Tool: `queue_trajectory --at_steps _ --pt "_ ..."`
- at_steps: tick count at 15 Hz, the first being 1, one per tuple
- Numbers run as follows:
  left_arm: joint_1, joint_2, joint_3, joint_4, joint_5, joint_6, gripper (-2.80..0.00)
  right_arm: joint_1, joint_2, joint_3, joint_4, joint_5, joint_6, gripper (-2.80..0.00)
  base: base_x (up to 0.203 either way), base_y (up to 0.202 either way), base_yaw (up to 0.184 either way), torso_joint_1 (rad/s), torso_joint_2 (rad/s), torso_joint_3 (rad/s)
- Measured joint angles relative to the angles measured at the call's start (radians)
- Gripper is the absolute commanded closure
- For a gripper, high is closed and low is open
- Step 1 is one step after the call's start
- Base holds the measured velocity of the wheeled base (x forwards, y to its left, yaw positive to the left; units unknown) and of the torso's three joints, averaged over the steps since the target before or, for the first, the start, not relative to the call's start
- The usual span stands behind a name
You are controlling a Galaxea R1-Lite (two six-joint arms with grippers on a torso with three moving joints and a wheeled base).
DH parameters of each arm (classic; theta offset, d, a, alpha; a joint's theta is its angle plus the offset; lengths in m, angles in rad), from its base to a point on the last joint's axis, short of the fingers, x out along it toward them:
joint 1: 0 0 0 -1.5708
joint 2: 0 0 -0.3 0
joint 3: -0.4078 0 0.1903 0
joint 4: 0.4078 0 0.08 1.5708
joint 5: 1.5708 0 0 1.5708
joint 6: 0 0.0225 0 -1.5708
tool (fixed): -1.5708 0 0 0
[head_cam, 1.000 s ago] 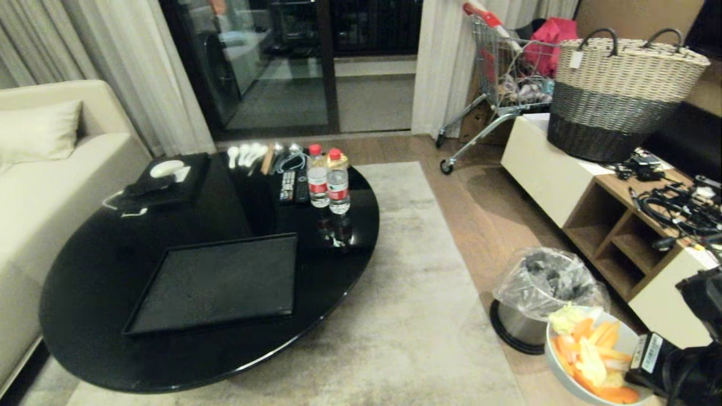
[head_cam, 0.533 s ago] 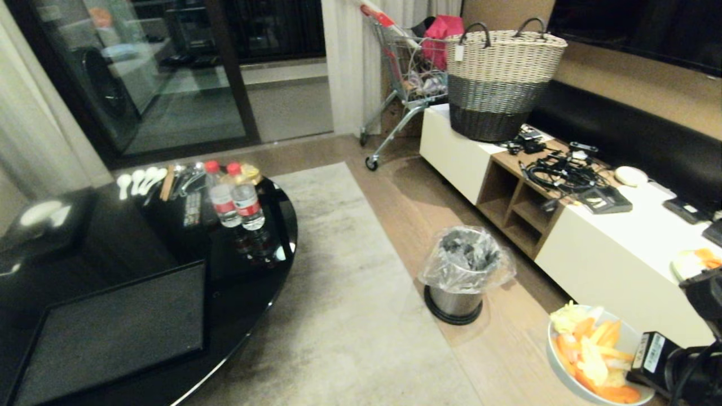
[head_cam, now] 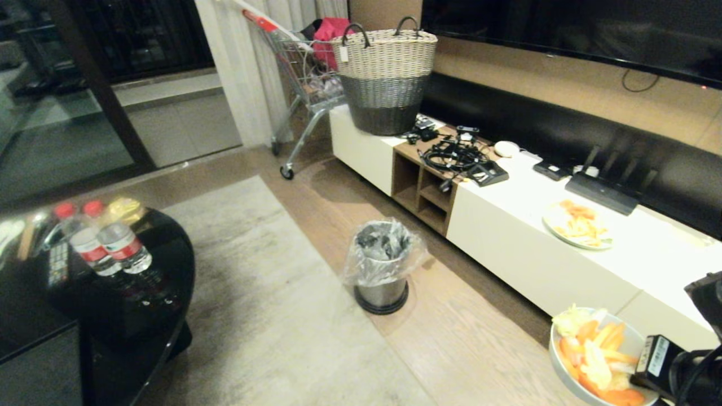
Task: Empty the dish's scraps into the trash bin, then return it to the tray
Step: Move the bowl over the trash can
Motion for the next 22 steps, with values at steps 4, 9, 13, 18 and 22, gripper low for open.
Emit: queue_trajectory --at_steps 4,9,13,18,22 --pt "0.000 0.000 0.000 -0.001 0.000 0.000 0.00 0.000 0.001 -0.003 -0.005 -0.001 -0.006 0.00 0.001 0.002 -0.046 0.001 0.00 0.001" --pt "0.000 0.000 0.000 0.000 0.000 0.000 0.00 0.000 0.018 -0.018 -0.017 0.000 -0.034 0.00 0.000 0.000 0.000 0.000 0.00 0.000" --pt "0.000 0.000 0.000 0.000 0.000 0.000 0.00 0.000 0.038 -0.072 -0.011 0.001 -0.043 0.00 0.000 0.000 0.000 0.000 0.00 0.000" --pt "0.000 0.000 0.000 0.000 0.000 0.000 0.00 0.001 0.057 -0.092 -0.011 0.004 -0.075 0.00 0.000 0.000 0.000 0.000 0.00 0.000" --pt "0.000 0.000 0.000 0.000 0.000 -0.001 0.00 0.003 0.059 -0.109 -0.013 0.002 -0.077 0.00 0.108 0.000 0.000 0.001 0.00 0.003"
